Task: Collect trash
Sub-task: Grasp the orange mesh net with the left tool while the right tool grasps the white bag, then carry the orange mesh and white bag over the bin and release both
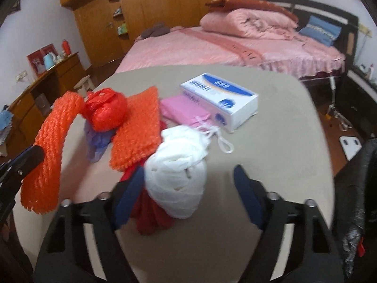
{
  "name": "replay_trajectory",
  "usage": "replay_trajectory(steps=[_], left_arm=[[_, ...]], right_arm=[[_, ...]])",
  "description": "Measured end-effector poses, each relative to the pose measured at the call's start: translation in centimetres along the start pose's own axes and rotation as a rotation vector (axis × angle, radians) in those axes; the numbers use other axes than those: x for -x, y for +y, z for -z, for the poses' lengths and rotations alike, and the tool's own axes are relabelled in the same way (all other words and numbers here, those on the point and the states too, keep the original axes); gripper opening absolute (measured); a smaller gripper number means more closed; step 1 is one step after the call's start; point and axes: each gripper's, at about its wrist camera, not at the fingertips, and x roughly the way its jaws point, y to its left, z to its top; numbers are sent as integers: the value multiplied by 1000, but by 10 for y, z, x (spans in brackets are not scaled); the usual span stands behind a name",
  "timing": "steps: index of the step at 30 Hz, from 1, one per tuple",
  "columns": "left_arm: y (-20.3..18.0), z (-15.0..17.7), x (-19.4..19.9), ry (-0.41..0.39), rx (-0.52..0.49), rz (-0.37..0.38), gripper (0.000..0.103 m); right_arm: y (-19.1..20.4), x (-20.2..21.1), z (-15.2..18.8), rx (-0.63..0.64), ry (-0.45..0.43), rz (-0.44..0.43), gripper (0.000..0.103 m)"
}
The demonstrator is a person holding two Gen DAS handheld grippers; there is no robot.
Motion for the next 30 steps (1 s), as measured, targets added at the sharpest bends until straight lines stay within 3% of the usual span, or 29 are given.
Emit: replay_trajectory(steps=[2,5,16,30], left_arm=[[0,-1,1,-3,1,4,14],[-1,-2,3,-10,0,7,14],[-21,-13,25,-56,-19,50,14],[-97,-30,60,-106,-93,209,14]], right_arm=[[5,-1,1,21,20,-54,43],[9,7,3,43,9,-70,38],[-13,77,-6,14,-130,-10,39],[-61,168,4,-36,-238,104,40]])
